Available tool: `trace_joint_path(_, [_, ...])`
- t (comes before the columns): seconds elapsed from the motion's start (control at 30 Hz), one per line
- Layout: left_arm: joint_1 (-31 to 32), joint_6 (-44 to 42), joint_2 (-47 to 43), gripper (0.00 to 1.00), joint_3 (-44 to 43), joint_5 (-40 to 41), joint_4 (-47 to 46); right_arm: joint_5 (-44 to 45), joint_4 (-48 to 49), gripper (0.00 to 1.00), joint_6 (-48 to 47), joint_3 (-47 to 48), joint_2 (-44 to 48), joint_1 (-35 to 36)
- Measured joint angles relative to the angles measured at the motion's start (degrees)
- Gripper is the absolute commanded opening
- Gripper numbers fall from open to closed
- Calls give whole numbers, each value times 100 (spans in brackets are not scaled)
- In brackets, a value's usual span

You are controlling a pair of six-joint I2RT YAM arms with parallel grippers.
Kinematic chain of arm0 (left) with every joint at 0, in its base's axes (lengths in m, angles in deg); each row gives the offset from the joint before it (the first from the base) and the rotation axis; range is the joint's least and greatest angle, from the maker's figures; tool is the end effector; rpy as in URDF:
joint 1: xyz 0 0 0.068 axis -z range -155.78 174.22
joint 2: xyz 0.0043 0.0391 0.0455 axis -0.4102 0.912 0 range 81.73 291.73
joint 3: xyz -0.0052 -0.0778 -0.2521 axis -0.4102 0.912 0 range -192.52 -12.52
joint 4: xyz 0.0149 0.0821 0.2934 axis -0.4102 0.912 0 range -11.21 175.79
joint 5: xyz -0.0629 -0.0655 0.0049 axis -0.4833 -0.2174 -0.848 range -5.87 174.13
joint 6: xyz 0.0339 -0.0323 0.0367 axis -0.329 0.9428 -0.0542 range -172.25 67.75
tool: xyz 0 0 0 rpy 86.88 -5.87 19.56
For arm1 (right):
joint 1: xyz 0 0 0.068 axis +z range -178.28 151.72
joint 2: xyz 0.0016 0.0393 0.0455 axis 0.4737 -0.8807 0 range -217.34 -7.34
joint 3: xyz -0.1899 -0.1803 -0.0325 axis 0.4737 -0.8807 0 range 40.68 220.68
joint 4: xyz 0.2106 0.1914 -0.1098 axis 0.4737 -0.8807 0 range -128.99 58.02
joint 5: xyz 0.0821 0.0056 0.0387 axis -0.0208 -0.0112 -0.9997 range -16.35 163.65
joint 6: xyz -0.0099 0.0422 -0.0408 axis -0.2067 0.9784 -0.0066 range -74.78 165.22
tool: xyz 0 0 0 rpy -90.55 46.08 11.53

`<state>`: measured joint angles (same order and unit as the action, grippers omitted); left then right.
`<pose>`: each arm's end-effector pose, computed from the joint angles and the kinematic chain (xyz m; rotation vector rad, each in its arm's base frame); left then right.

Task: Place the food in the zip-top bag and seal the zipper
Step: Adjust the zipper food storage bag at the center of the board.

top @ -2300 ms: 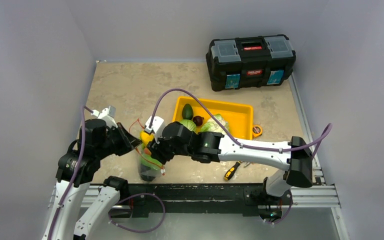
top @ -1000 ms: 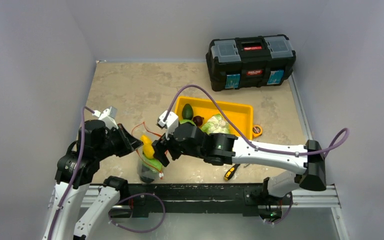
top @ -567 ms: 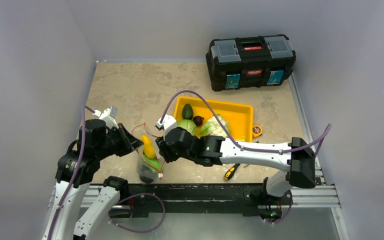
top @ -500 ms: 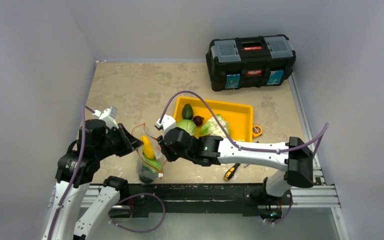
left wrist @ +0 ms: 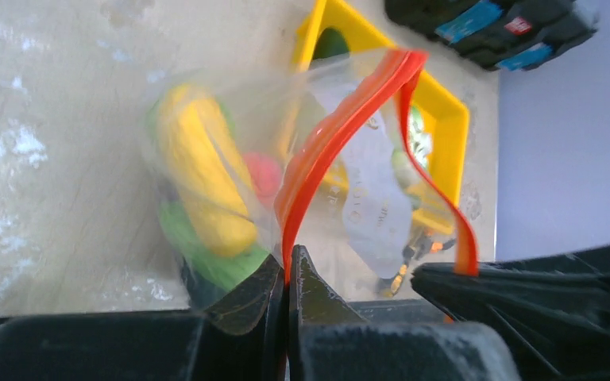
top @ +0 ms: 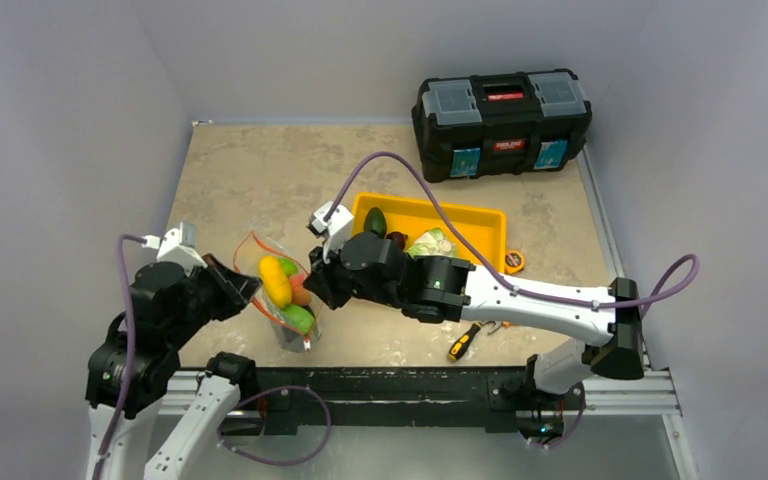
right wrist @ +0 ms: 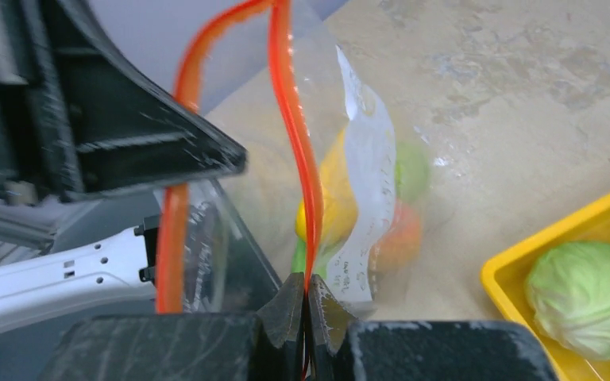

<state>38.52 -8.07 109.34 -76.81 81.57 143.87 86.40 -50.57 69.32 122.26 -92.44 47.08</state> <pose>0.0918 -0.0255 0.3976 -0.5230 2.0707 -0.6636 0.1107 0.3850 0.3654 -0.7505 1.9224 0.9084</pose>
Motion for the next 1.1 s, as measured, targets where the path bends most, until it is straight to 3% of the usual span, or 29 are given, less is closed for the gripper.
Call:
trace_joint_path(0.13, [0, 175, 157, 0, 734, -109, -15, -203, 48, 0, -92, 299, -503, -4])
trace_joint_path(0.27, [0, 149, 431, 0, 612, -101, 195, -205, -295, 0, -275, 807, -1224, -4])
trace_joint_path(0.53, [0, 125, -131, 0, 400, 7, -52, -323, -157, 1, -380, 804, -678, -7])
trace_joint_path(0.93, [0, 173, 66, 0, 741, -144, -164, 92, -284, 43, -428, 785, -758, -4])
trace_joint_path(1.1, [0, 170, 68, 0, 741, -142, -166, 481, -299, 64, -490, 315, -205, -11])
